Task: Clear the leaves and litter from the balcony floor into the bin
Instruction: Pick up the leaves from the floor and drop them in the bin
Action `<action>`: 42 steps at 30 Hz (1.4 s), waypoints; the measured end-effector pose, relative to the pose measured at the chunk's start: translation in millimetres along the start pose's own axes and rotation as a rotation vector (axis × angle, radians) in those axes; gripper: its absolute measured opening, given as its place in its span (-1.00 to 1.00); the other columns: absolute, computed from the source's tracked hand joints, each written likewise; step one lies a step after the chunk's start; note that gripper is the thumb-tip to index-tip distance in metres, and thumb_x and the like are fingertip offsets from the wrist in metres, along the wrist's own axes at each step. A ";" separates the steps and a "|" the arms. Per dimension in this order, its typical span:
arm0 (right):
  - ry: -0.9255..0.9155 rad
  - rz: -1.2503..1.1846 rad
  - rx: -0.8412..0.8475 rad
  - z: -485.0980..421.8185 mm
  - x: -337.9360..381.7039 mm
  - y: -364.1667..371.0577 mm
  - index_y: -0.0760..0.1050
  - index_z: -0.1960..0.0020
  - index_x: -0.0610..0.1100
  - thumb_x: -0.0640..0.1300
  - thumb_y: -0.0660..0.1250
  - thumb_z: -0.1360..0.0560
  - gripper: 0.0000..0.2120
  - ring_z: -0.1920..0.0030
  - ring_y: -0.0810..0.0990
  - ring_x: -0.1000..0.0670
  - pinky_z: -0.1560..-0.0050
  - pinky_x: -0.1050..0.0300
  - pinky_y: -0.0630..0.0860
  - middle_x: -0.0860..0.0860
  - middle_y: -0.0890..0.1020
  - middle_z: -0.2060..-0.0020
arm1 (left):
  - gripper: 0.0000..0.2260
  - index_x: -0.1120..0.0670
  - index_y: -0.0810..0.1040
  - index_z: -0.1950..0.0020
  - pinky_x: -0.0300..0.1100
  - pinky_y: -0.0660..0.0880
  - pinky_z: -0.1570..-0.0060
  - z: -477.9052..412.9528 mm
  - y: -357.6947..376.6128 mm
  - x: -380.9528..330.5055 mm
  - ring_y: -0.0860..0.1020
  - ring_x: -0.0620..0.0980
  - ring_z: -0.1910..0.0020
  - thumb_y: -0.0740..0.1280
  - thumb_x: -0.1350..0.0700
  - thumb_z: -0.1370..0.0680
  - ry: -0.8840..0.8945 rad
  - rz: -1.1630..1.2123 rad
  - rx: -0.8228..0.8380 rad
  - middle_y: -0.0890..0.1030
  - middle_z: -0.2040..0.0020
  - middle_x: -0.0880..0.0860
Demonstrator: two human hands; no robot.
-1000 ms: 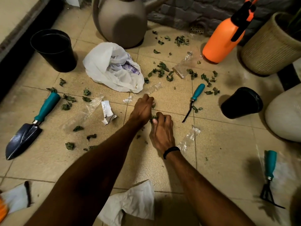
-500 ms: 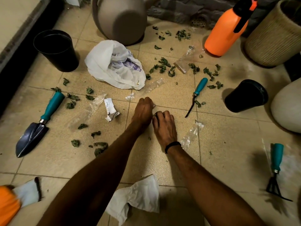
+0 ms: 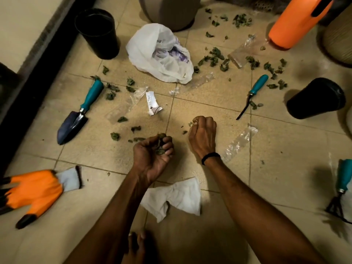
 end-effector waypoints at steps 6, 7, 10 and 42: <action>-0.076 0.053 -0.049 9.4 21.2 6.5 0.49 -0.17 -0.10 0.17 0.22 -0.58 -0.63 -0.04 0.39 -0.07 -0.10 0.05 0.30 -0.09 0.46 -0.05 | -0.85 0.13 0.38 0.20 -0.26 0.27 0.50 19.3 -7.1 -29.4 0.37 0.00 0.39 0.07 0.12 -0.36 0.101 -0.164 -0.110 0.42 0.25 0.10; -0.107 0.069 -0.028 10.2 27.8 10.2 0.50 -0.17 -0.08 0.20 0.23 -0.58 -0.62 -0.03 0.39 -0.06 -0.09 0.06 0.32 -0.08 0.46 -0.05 | -0.86 0.12 0.38 0.20 -0.27 0.24 0.53 23.1 -10.7 -34.6 0.36 -0.02 0.39 0.07 0.11 -0.40 0.122 -0.198 -0.156 0.42 0.26 0.09; -0.256 0.089 0.025 12.6 48.4 19.7 0.50 -0.05 -0.11 0.09 0.27 -0.60 -0.75 0.05 0.43 -0.09 -0.02 0.01 0.38 -0.10 0.50 0.04 | -0.73 0.08 0.37 0.23 -0.27 0.17 0.53 31.9 -27.0 -50.9 0.32 -0.06 0.43 0.11 -0.01 -0.61 0.193 -0.270 -0.316 0.41 0.31 0.04; 0.099 -0.035 0.095 -5.4 -18.6 -15.5 0.56 -0.09 -0.17 -0.18 0.27 -0.61 -0.87 0.05 0.45 0.10 -0.01 0.43 0.33 -0.06 0.53 -0.05 | -0.53 0.13 0.44 -0.40 -0.11 0.43 0.07 -39.6 34.9 -27.1 0.55 0.14 -0.04 0.34 -0.11 -0.60 0.635 -2.032 -0.281 0.56 -0.14 0.18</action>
Point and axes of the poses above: each hand's wrist, its own z-axis away from the middle knuckle, its own y-axis out of the palm, x = y × z, the point moved 10 cm from there along -z, towards the middle knuckle
